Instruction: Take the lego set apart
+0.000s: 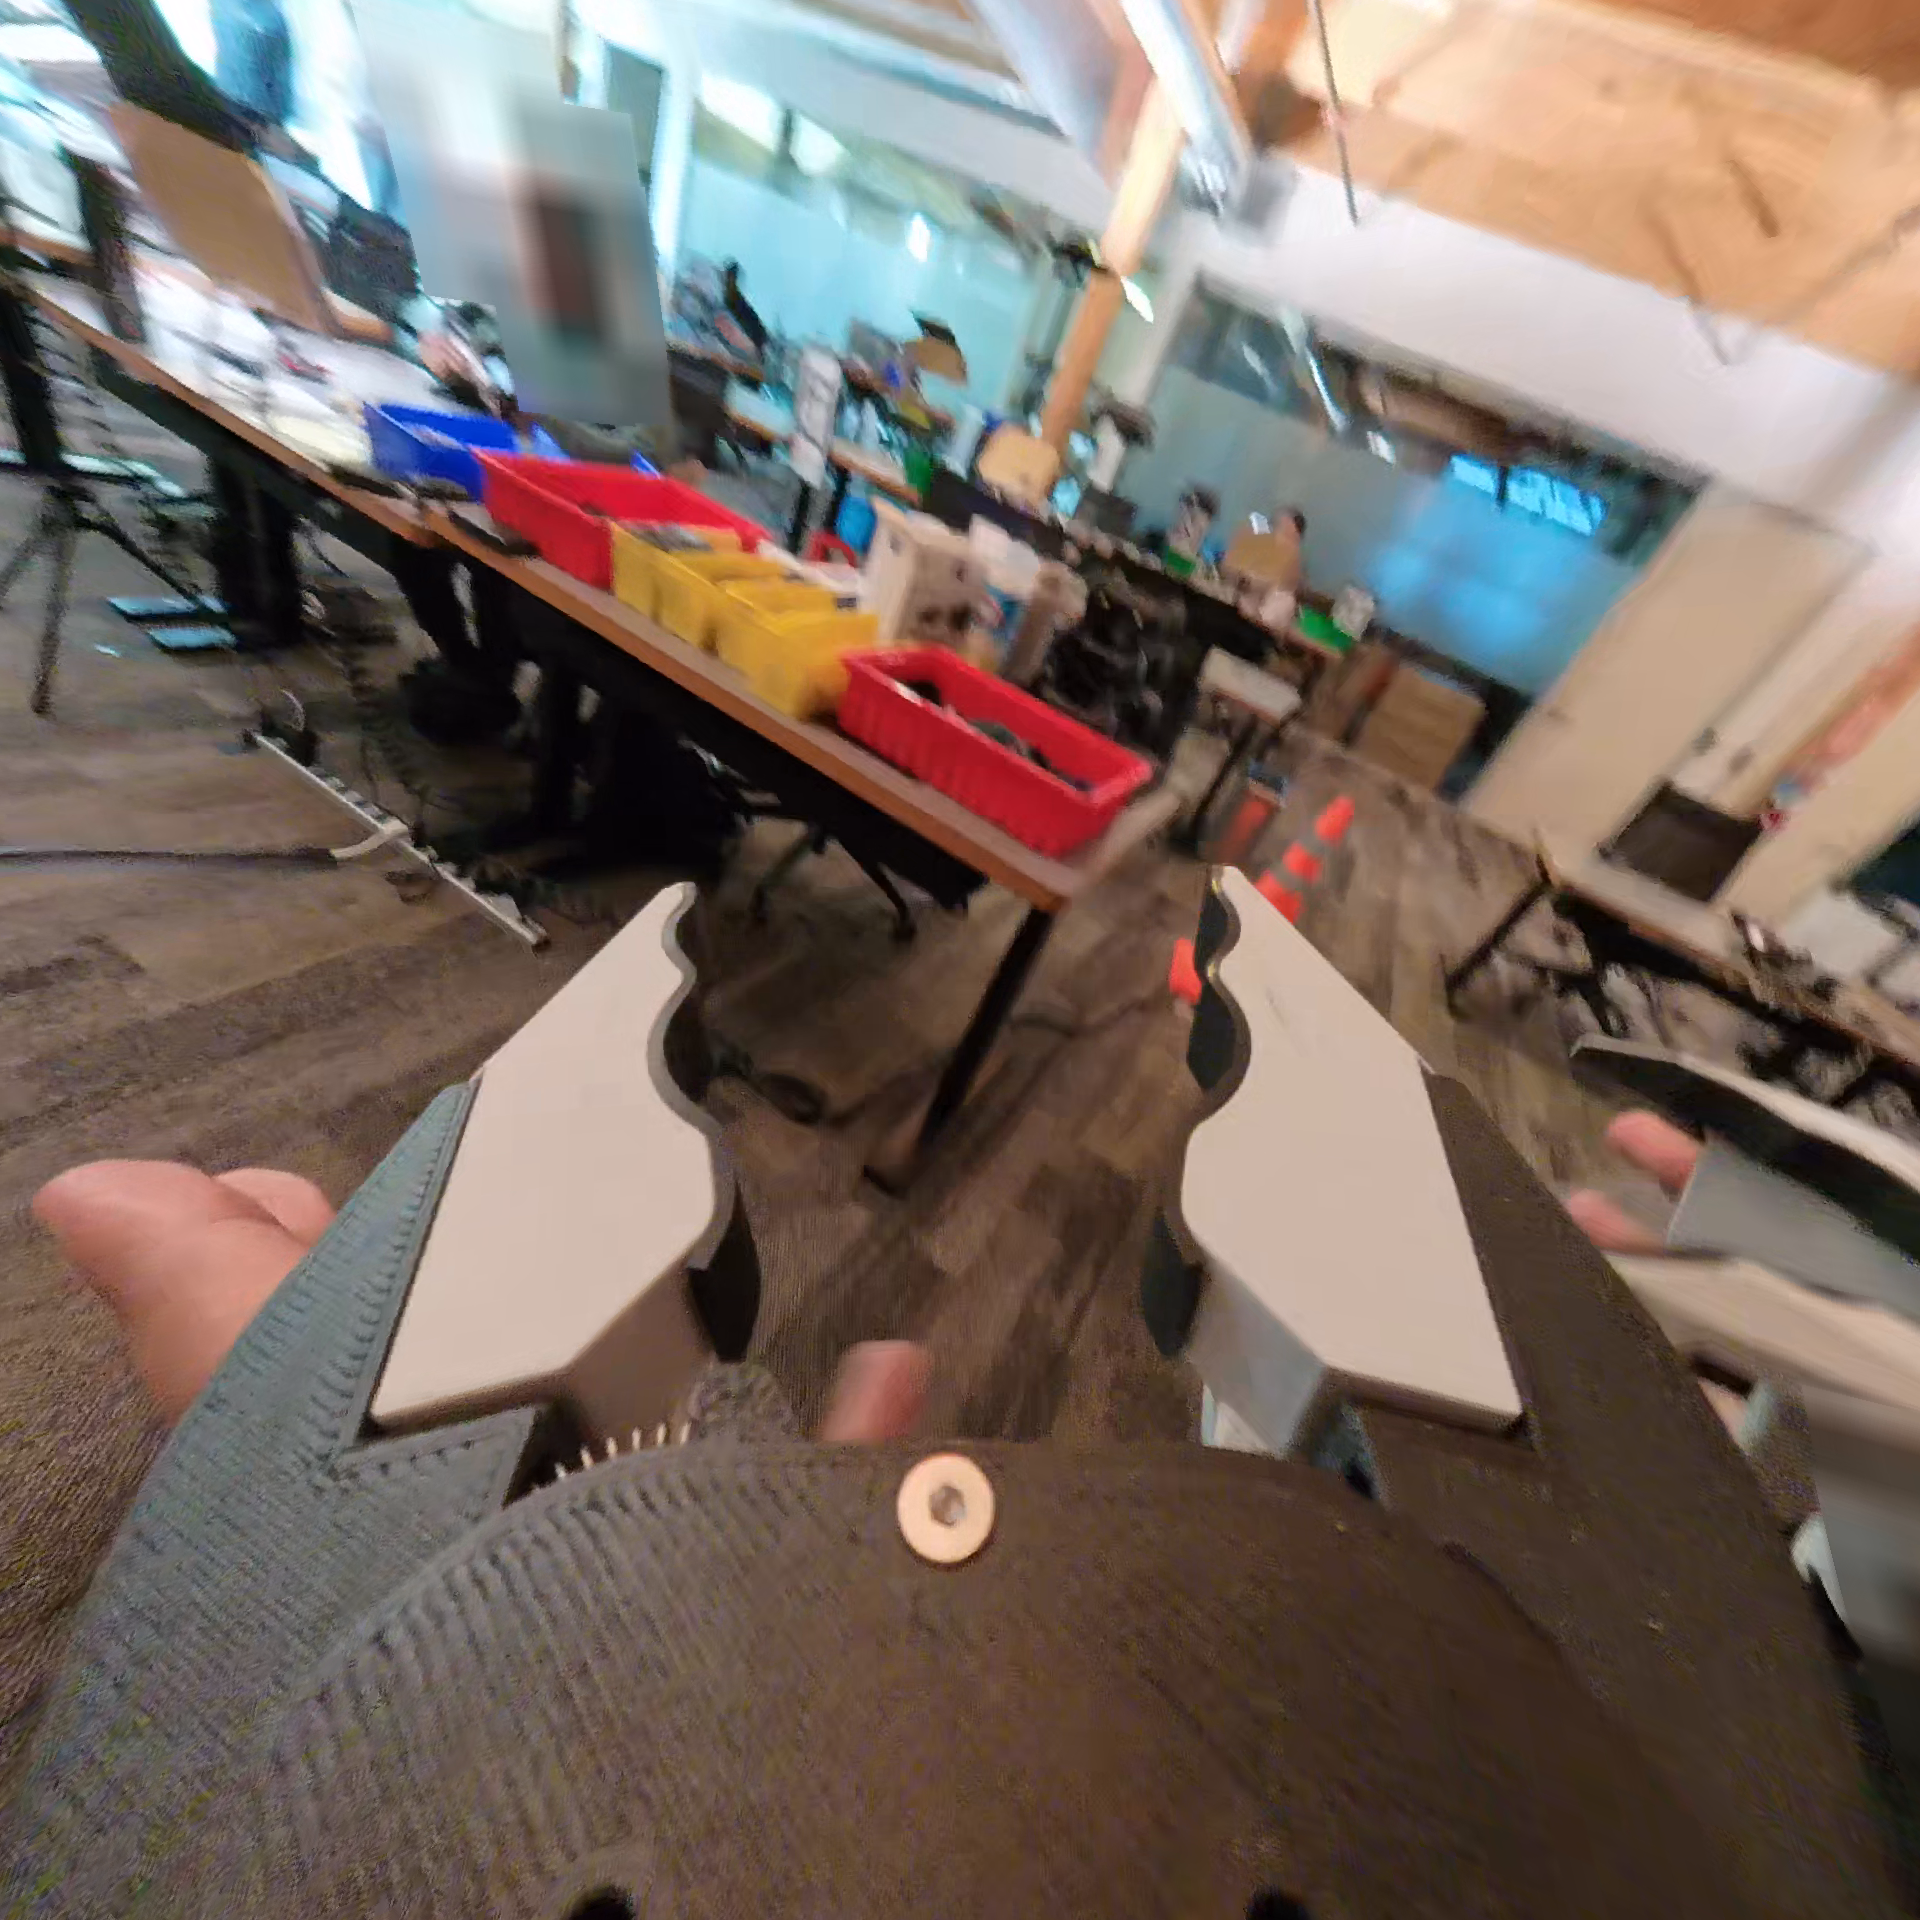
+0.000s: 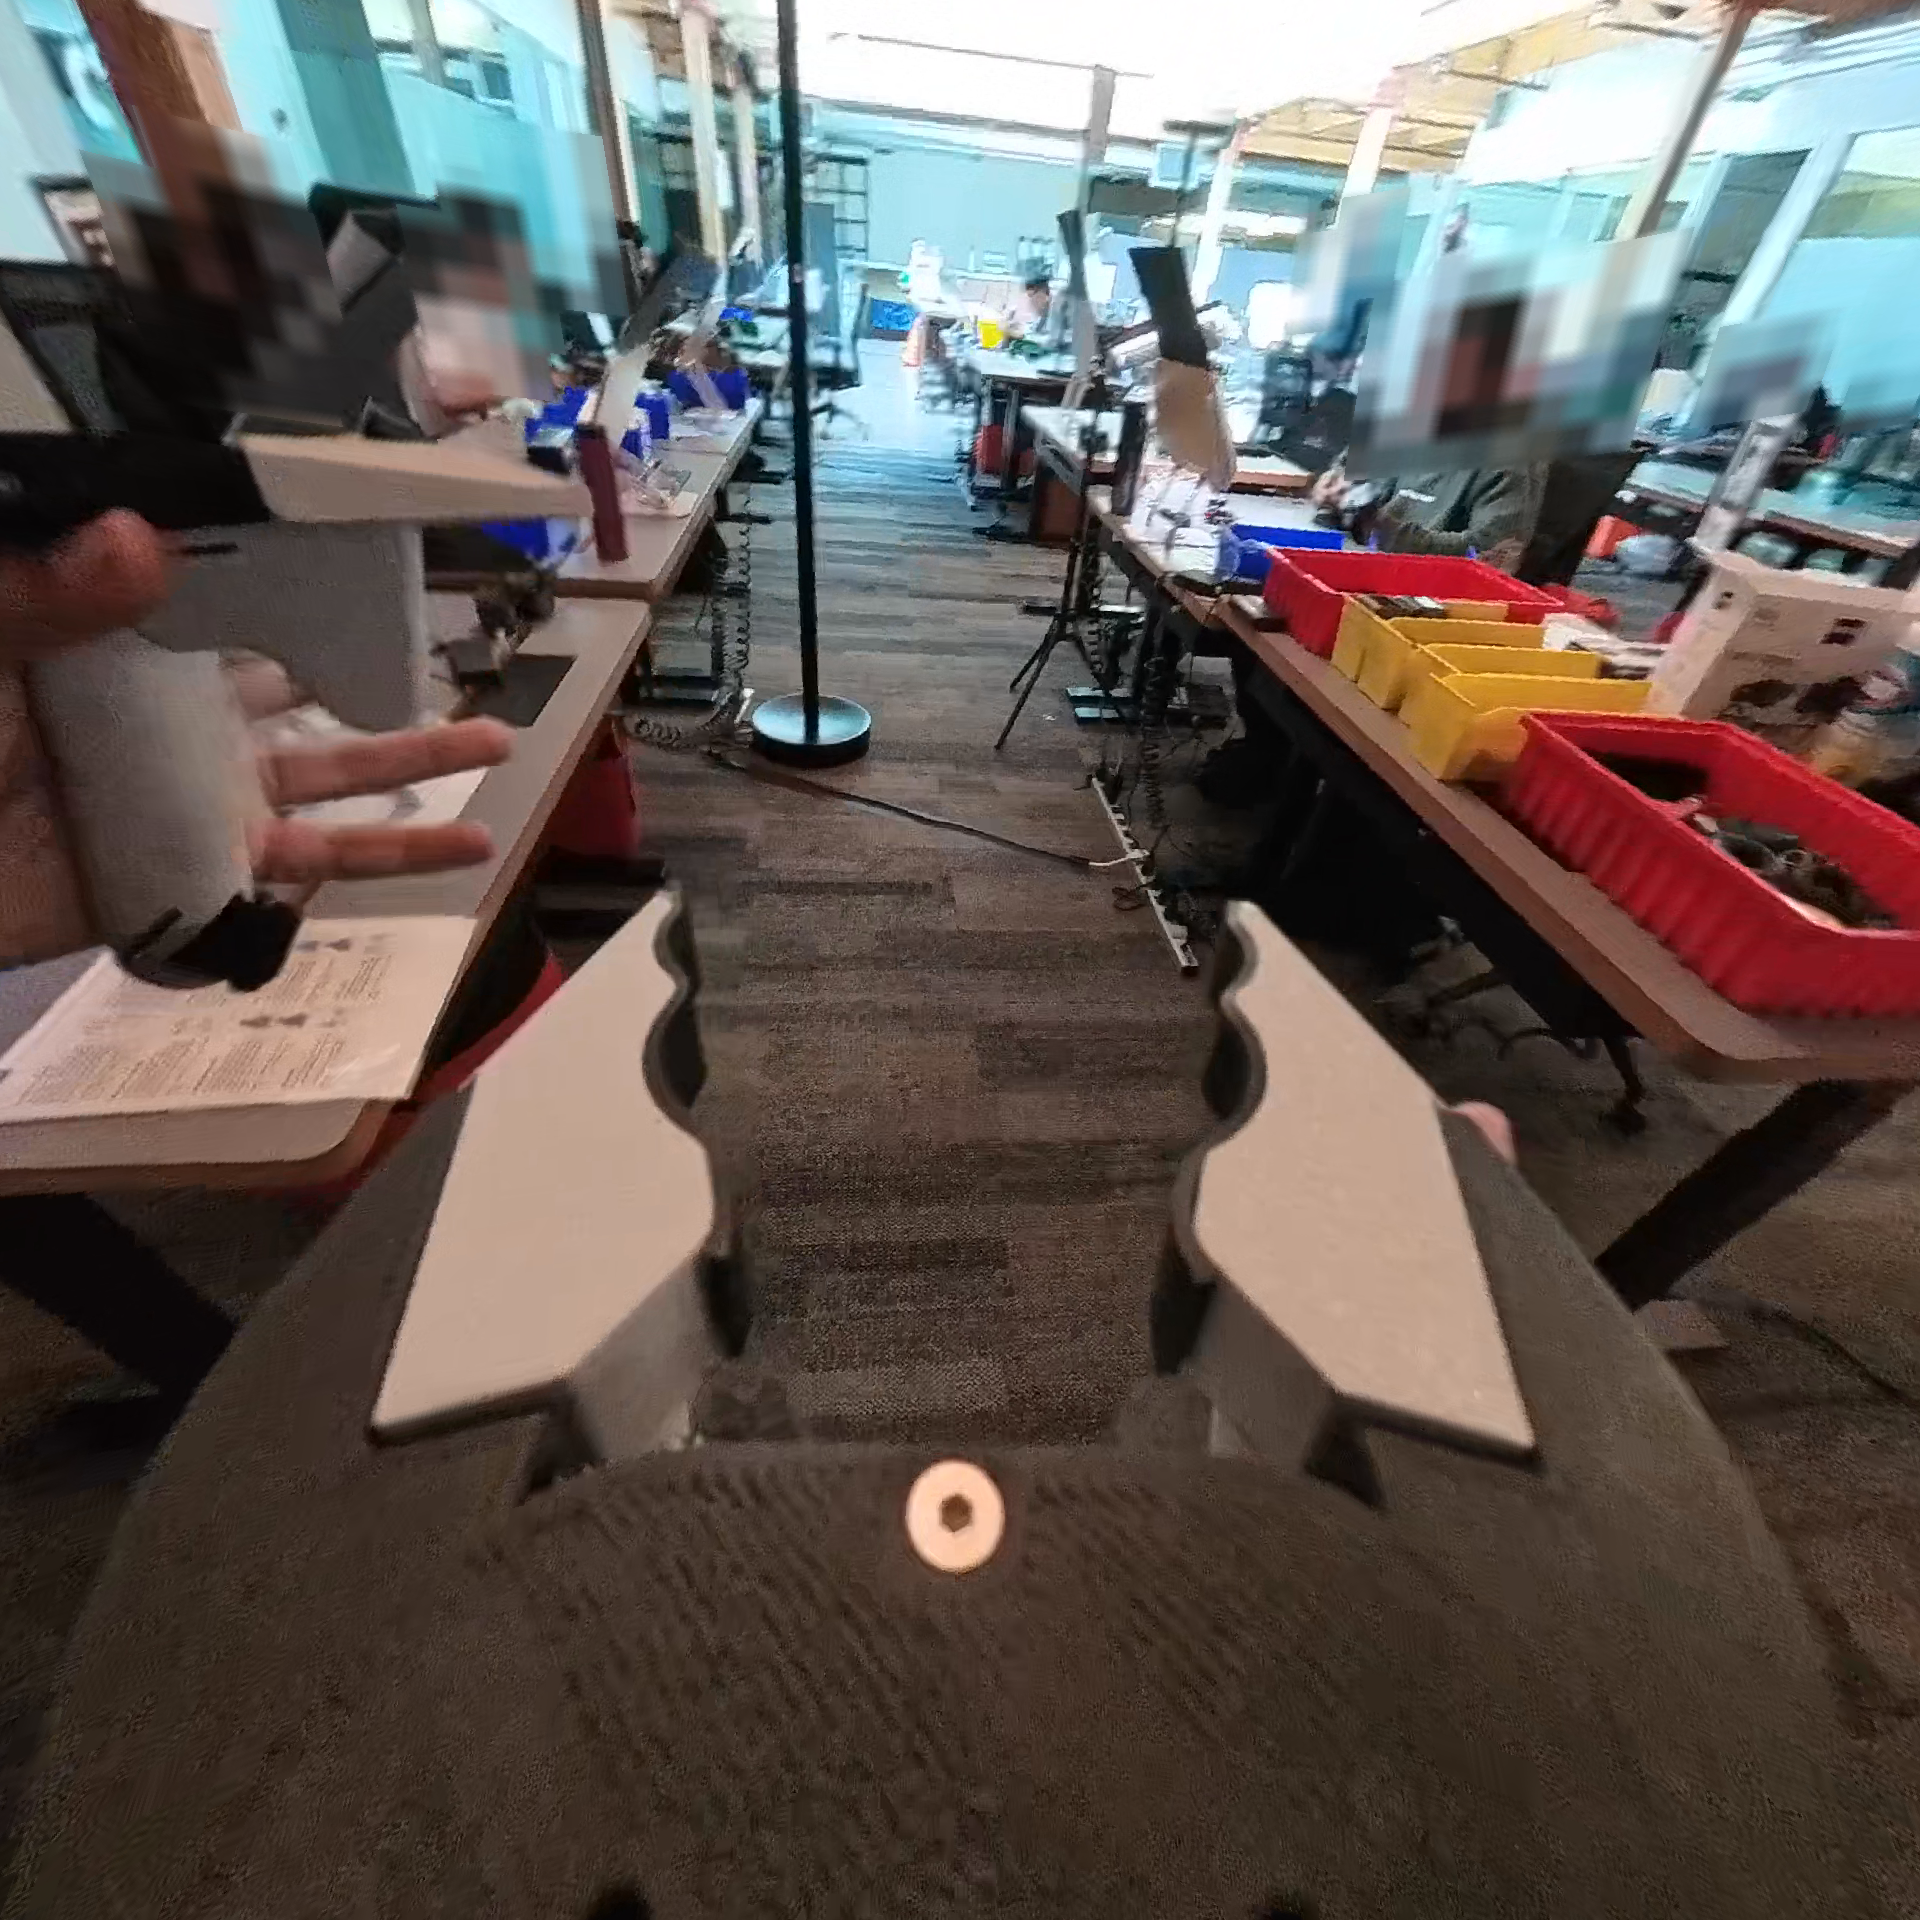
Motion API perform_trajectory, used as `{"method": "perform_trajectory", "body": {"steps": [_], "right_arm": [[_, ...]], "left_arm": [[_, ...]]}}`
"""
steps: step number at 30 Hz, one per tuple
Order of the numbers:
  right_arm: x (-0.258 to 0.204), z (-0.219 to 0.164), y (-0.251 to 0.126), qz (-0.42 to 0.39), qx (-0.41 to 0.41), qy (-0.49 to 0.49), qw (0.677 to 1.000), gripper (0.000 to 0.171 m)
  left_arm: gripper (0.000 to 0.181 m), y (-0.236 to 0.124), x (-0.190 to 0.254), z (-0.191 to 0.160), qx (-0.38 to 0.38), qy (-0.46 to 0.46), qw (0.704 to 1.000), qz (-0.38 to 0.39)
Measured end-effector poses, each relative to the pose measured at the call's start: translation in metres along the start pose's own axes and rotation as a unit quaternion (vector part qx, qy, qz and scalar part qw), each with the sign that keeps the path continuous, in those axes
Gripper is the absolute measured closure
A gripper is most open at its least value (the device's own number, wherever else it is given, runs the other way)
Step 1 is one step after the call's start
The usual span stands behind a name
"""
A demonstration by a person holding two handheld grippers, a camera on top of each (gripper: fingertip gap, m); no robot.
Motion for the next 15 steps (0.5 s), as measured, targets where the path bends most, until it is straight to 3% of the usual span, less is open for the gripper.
{"method": "perform_trajectory", "body": {"steps": [2,4,6,7,8,9,10,12,13,15], "right_arm": [[0.004,0.007,0.025,0.063,0.006,-0.028,0.998,0.071],[0.011,0.013,0.051,0.119,0.040,-0.045,0.991,0.078],[0.016,0.016,0.088,0.179,0.019,-0.041,0.983,0.081],[0.019,0.021,0.106,0.211,0.022,-0.039,0.977,0.085],[0.022,0.027,0.122,0.240,0.038,-0.042,0.969,0.098],[0.027,0.030,0.140,0.267,0.055,-0.050,0.961,0.116],[0.031,0.031,0.160,0.302,0.065,-0.057,0.949,0.127],[0.040,0.030,0.196,0.392,0.083,-0.058,0.914,0.148],[0.044,0.028,0.213,0.434,0.091,-0.054,0.895,0.171],[0.050,0.023,0.242,0.529,0.075,-0.048,0.844,0.171]], "left_arm": [[0.092,0.015,-0.011,0.006,0.042,0.009,0.999,-0.019],[0.105,0.030,-0.025,0.004,0.035,0.037,0.999,0.006],[0.096,0.038,-0.034,0.007,0.007,0.046,0.998,0.047],[0.121,0.039,-0.037,0.009,0.013,0.056,0.996,0.064],[0.151,0.040,-0.039,0.008,0.020,0.075,0.994,0.074],[0.160,0.041,-0.040,0.006,0.025,0.093,0.992,0.084],[0.161,0.042,-0.044,0.002,0.030,0.100,0.989,0.109],[0.181,0.043,-0.050,-0.008,0.047,0.106,0.977,0.178],[0.181,0.043,-0.051,-0.012,0.066,0.098,0.971,0.209],[0.181,0.045,-0.045,-0.021,0.093,0.056,0.955,0.275]]}}
Point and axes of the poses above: each gripper's, where its closed fingertips meet, y out along the fingers, z out of its top, x = y × z across the jaws, the point moved 8 cm from there along -y, back along the fingers, and after that the axes turned 3 degrees about y, right-handed, at the moved point
